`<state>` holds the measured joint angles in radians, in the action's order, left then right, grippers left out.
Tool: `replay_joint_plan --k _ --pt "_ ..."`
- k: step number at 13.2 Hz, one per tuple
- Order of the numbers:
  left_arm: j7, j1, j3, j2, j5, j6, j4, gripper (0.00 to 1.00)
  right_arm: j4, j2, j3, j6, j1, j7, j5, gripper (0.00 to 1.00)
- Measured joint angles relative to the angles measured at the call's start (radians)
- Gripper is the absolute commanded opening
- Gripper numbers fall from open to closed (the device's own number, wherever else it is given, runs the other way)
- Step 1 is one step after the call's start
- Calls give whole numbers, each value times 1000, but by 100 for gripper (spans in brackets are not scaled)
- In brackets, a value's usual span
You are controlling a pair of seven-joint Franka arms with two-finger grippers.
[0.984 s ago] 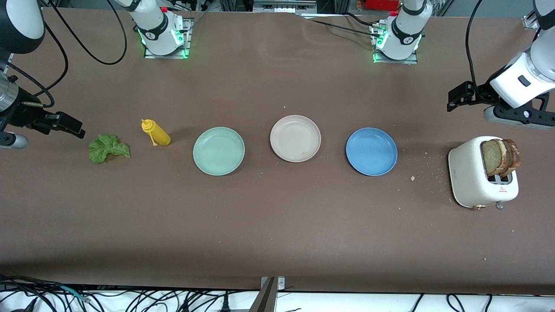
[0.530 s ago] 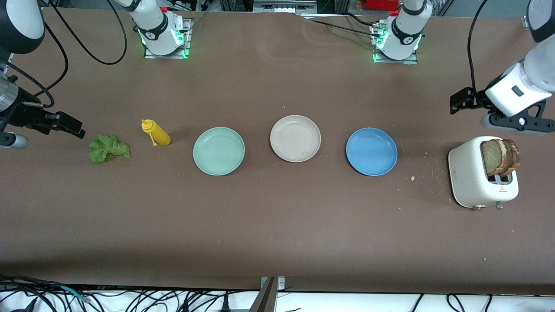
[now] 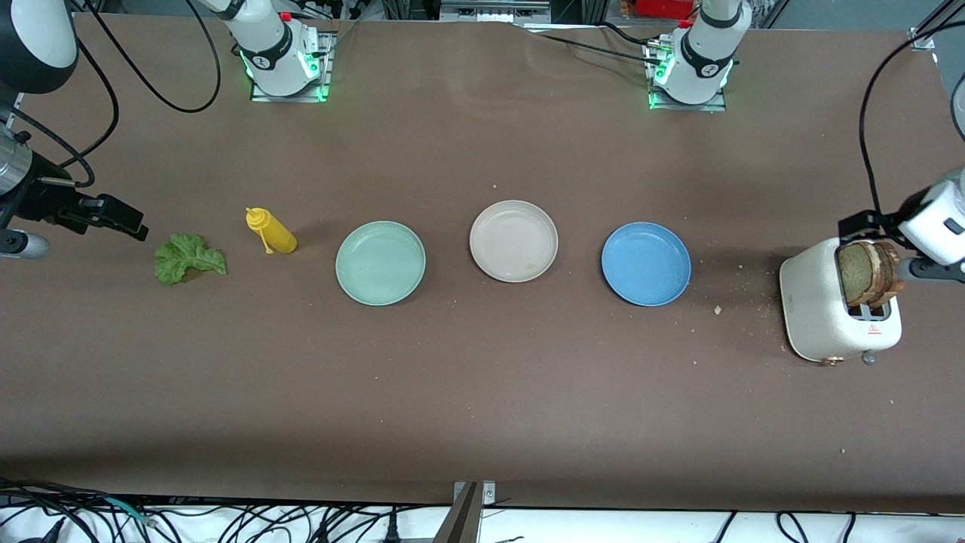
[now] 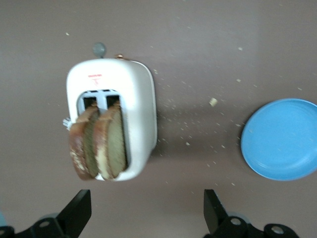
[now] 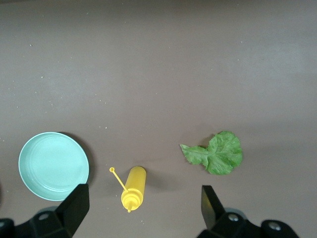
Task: Make sandwich in beige plate with both arms
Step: 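Lower the left gripper onto a bread slice in the white toaster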
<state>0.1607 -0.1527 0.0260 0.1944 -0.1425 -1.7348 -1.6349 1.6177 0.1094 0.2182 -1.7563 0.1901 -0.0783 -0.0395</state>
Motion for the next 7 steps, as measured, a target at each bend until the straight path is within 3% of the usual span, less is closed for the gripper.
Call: replay_joint_plan --k 7 --pt "121 -126 1 6 36 -332 -238 100 0 0 0 0 0 0 0 100"
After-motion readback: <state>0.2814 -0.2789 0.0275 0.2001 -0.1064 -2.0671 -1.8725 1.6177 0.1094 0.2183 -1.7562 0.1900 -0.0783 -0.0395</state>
